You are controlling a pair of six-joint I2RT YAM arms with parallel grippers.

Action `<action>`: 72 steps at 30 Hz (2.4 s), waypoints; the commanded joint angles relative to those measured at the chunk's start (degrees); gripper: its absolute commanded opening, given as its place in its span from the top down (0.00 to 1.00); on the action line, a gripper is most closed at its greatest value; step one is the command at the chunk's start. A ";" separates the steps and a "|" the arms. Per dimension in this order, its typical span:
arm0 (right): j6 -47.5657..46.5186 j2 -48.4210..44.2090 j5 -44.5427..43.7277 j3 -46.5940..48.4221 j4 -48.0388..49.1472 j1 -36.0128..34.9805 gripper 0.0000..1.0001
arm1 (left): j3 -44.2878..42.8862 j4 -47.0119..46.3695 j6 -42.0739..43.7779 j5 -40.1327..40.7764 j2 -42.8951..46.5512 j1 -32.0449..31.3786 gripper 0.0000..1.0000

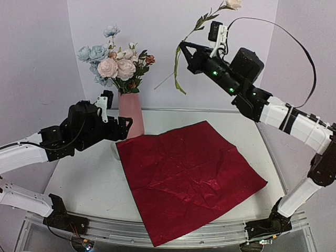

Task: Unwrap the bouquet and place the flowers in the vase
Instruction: Insert the fake flower into the vase.

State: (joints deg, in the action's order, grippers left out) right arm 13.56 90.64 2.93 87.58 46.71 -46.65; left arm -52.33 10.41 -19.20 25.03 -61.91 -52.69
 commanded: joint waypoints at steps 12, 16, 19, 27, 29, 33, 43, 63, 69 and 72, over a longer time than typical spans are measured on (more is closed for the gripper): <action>4.38 -19.95 20.38 -20.34 -11.88 -0.36 1.00 | -14.54 -8.65 2.15 -34.99 -13.44 0.22 0.17; 6.22 -22.62 21.66 -22.29 -12.19 -0.29 1.00 | -16.26 -9.52 1.12 -37.95 -17.56 0.22 0.20; 6.85 -24.24 21.71 -22.94 -12.34 -0.30 1.00 | -16.97 -9.77 0.37 -40.24 -19.31 0.22 0.25; 7.80 -24.46 22.32 -22.82 -12.85 -0.29 1.00 | -16.90 -13.65 -1.97 -50.07 -20.36 0.22 0.30; 7.92 -24.26 22.22 -22.95 -12.95 -0.30 1.00 | -16.12 -14.73 -2.27 -51.10 -19.52 0.22 0.30; 8.01 -24.03 22.02 -23.22 -12.94 -0.30 1.00 | -13.79 -16.71 -2.86 -50.21 -16.85 0.18 0.28; 8.49 -24.11 21.80 -22.54 -12.95 -0.30 1.00 | -12.46 -17.21 -5.92 -54.59 -19.68 0.22 0.36; 8.24 -24.56 20.32 -22.82 -12.96 -0.30 1.00 | -10.98 -17.24 -9.02 -60.00 -22.81 0.22 0.58; 8.31 -24.20 20.46 -22.44 -12.95 -0.31 1.00 | -9.67 -17.24 -8.67 -58.29 -21.38 0.22 0.99; 8.50 -24.05 20.20 -22.21 -12.95 -0.32 1.00 | -8.94 -17.32 -8.31 -56.97 -20.80 -0.07 1.00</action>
State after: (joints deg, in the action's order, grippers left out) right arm 21.55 66.87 23.14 64.34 30.83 -46.68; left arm -62.02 -4.57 -28.38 -33.69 -85.99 -52.66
